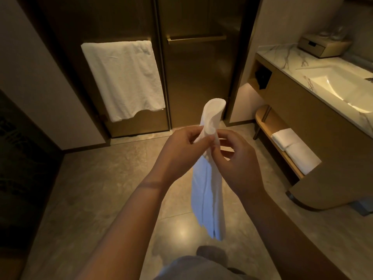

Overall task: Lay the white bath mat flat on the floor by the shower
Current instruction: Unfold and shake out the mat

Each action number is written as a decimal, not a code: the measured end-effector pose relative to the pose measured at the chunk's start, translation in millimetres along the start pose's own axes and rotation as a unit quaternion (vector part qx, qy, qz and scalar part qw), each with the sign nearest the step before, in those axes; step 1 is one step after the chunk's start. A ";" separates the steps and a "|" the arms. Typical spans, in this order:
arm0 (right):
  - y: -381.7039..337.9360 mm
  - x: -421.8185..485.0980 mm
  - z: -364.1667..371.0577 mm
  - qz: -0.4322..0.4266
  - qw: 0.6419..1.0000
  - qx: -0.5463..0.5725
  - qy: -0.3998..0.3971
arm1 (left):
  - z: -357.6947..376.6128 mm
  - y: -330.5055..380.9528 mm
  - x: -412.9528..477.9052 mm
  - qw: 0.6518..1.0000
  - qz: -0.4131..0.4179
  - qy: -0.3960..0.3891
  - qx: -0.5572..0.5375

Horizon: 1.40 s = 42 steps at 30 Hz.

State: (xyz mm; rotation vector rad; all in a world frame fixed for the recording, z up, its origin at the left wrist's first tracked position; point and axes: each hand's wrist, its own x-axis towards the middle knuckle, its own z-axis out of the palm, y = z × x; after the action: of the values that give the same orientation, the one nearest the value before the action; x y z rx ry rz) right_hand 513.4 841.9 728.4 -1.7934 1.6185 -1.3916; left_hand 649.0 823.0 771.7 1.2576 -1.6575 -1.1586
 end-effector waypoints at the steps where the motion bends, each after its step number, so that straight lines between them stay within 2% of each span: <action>1: -0.5 0.1 0.3 0.000 1.000 -0.002 0.006 | 0.5 -1.0 -0.4 1.000 0.008 0.002 0.002; 8: -3.8 0.4 -2.9 0.015 1.000 -0.001 0.025 | 8.0 -8.1 1.1 0.999 0.019 0.042 -0.008; 15: 0.9 1.4 -4.5 0.022 0.998 -0.018 0.055 | 21.0 -13.2 3.3 0.992 0.016 0.128 0.004; 21: 7.8 7.2 -11.0 0.039 0.998 -0.005 0.048 | 5.5 -15.2 5.9 0.988 0.026 0.153 0.006; 26: 26.7 15.0 -33.9 0.078 0.994 -0.008 0.080 | -18.1 -19.7 9.1 0.979 0.019 0.199 0.028; 37: 85.4 29.5 -82.3 0.144 0.976 -0.080 0.142 | -33.6 -30.0 7.7 0.977 0.001 0.211 0.036; 42: 103.5 35.6 -90.5 0.161 0.971 -0.112 0.133 | -28.3 -27.9 9.4 0.982 0.009 0.191 0.013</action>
State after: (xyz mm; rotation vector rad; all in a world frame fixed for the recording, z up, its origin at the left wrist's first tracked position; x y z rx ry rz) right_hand 377.0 811.2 703.4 -1.4075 2.1706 -1.3852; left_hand 681.1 804.6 754.6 1.3786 -1.3967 -0.8235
